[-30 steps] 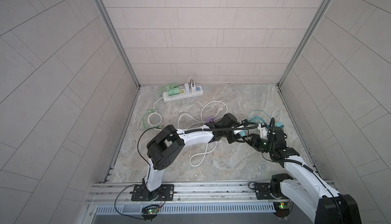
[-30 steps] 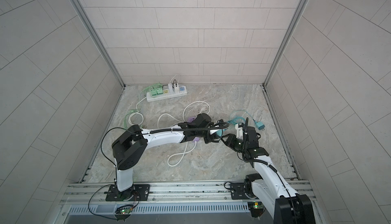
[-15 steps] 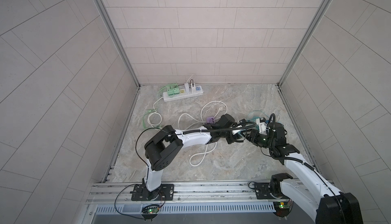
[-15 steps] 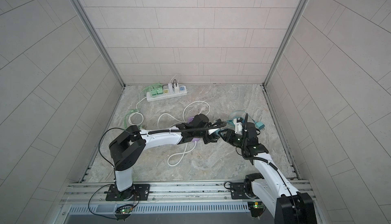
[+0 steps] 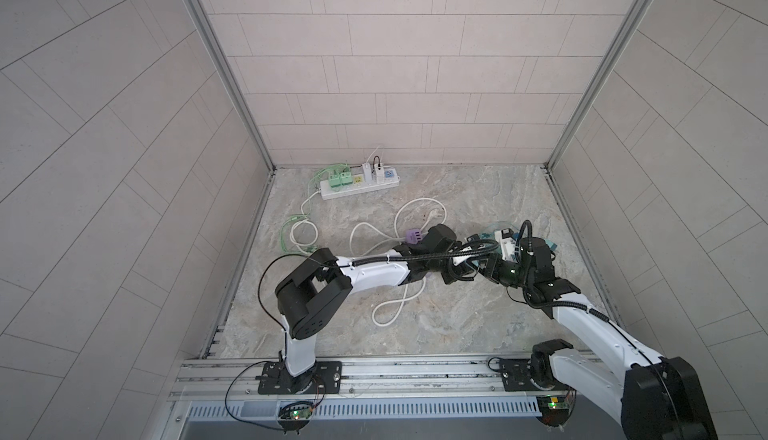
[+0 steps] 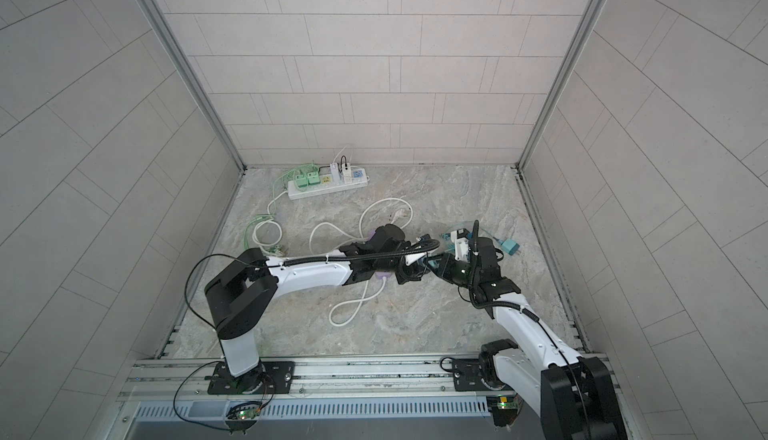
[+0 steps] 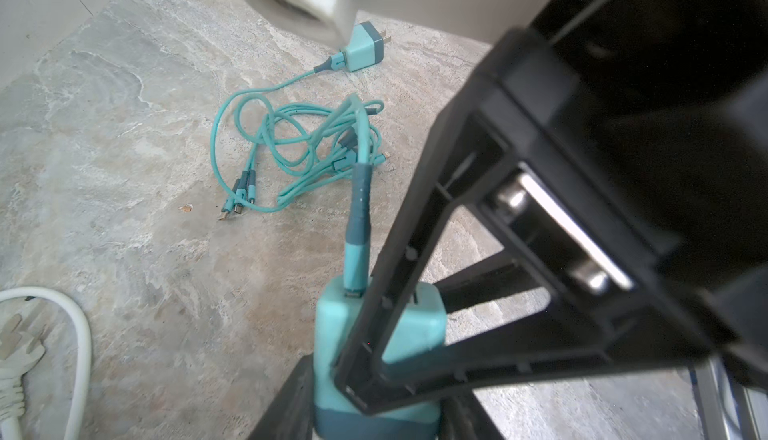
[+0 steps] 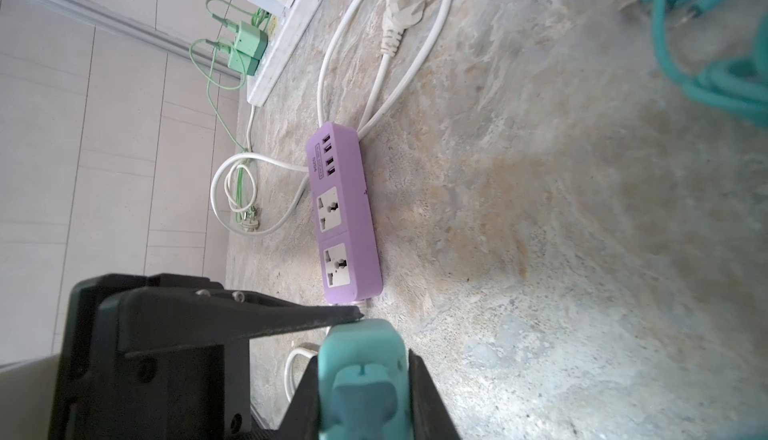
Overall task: Insert the plug
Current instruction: 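Regrasp the teal charger prongs-down with the right gripper and move it over the purple strip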
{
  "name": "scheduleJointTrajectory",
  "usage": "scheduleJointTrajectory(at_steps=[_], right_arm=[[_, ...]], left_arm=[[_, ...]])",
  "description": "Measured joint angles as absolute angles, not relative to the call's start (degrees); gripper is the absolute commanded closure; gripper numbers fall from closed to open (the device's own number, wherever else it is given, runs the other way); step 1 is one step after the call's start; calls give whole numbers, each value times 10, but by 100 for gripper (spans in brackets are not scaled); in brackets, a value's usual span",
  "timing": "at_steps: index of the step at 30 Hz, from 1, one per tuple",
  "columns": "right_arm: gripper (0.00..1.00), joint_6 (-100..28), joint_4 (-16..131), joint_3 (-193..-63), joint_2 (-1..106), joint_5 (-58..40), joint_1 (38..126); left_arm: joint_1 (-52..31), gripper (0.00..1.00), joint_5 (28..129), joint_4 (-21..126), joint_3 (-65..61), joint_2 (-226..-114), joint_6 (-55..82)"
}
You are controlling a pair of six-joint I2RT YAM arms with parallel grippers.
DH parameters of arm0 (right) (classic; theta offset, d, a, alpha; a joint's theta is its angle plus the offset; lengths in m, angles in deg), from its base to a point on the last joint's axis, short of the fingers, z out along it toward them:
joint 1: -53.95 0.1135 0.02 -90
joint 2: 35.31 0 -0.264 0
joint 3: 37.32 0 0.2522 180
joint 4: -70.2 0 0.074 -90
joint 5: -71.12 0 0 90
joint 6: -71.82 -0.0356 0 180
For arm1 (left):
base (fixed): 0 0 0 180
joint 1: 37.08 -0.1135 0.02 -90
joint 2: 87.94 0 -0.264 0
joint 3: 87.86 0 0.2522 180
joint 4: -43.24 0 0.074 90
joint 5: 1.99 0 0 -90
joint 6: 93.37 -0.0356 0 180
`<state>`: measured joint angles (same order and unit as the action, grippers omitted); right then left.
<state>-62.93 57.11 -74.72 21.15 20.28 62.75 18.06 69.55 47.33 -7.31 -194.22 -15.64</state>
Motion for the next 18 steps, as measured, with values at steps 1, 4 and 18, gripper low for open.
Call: scheduleJointTrajectory(at_steps=[1, 4, 18], right_arm=[[92, -626, 570, -748, 212, 199, 630], [94, -619, 559, -758, 221, 191, 640], [97, -530, 511, -939, 393, 55, 758]], left_arm=[[181, 46, 699, 467, -77, -1942, -156], [182, 26, 720, 448, -100, -1933, -153], [105, 0, 952, 407, -323, -1664, 15]])
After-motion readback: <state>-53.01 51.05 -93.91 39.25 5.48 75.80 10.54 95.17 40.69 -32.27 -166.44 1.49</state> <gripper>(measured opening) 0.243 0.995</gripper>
